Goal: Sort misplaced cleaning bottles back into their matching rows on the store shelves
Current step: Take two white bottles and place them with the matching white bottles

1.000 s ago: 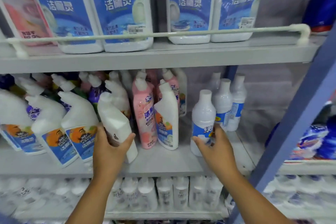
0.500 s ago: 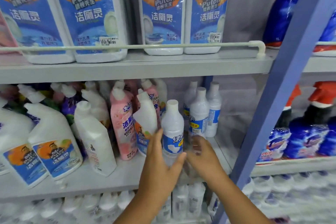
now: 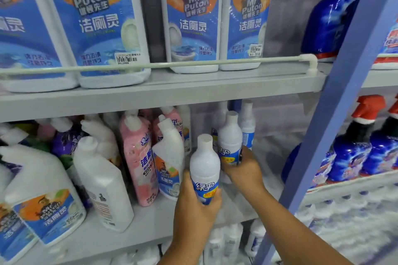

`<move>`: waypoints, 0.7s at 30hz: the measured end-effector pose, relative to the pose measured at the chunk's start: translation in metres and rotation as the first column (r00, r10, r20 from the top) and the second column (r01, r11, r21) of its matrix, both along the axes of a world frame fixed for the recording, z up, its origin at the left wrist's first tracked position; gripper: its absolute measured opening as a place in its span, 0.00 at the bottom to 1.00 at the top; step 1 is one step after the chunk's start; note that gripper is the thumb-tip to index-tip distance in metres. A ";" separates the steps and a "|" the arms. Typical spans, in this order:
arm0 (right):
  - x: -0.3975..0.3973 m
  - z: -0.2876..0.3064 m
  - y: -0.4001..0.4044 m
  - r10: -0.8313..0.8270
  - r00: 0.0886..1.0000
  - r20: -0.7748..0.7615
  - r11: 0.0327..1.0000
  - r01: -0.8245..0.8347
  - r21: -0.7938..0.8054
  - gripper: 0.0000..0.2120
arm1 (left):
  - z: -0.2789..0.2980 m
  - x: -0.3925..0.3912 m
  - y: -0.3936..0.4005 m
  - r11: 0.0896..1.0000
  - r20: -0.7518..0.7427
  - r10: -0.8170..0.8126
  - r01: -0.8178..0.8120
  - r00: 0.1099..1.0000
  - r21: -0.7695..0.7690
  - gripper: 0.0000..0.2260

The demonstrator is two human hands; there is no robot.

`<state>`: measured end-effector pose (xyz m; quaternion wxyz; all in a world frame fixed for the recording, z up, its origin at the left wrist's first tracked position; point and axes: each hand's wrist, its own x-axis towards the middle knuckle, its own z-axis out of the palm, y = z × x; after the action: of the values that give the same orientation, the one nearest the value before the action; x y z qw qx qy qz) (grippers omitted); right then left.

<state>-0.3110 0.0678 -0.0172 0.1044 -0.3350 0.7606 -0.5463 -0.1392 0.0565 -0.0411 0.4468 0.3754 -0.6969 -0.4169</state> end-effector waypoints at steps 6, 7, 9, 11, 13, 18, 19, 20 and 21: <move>0.048 -0.005 0.048 0.036 0.999 -0.015 0.999 -0.037 -0.026 0.19 | -0.001 0.037 0.016 0.998 -0.082 -0.046 0.048 0.996 0.026 0.40; 0.057 -0.007 0.050 0.035 0.999 -0.013 0.998 -0.036 -0.043 0.22 | 0.000 0.040 0.014 0.997 -0.068 -0.063 0.065 0.996 0.029 0.40; 0.070 -0.006 0.052 0.037 0.999 0.009 0.998 -0.036 -0.056 0.24 | 0.003 0.048 0.012 0.994 -0.045 -0.101 0.103 0.994 0.040 0.37; 0.079 -0.005 0.058 0.032 0.999 0.025 0.998 -0.031 -0.063 0.23 | 0.007 0.061 0.016 0.988 -0.072 -0.120 0.126 0.990 0.085 0.36; 0.088 -0.002 0.071 0.038 0.999 0.034 0.997 -0.036 -0.061 0.21 | 0.008 0.081 0.023 0.986 -0.098 -0.097 0.109 0.990 0.129 0.36; 0.124 0.001 0.111 0.160 0.984 0.077 0.986 -0.156 -0.059 0.23 | 0.004 0.150 0.062 0.969 -0.105 0.067 -0.040 0.992 0.244 0.40; 0.133 0.002 0.118 0.197 0.976 0.089 0.979 -0.192 -0.064 0.23 | 0.002 0.168 0.071 0.959 -0.074 0.112 -0.088 0.991 0.269 0.38; 0.142 0.002 0.123 0.233 0.967 0.100 0.971 -0.227 -0.074 0.24 | 0.003 0.186 0.079 0.948 -0.033 0.152 -0.137 0.988 0.288 0.36; 0.153 0.001 0.127 0.262 0.959 0.109 0.964 -0.254 -0.082 0.24 | 0.003 0.204 0.088 0.937 0.005 0.191 -0.184 0.982 0.298 0.35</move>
<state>-0.1585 0.1949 -0.0161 0.2085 -0.4017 0.6839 -0.5722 0.0644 0.1444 -0.0383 0.4314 0.4978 -0.5820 -0.4768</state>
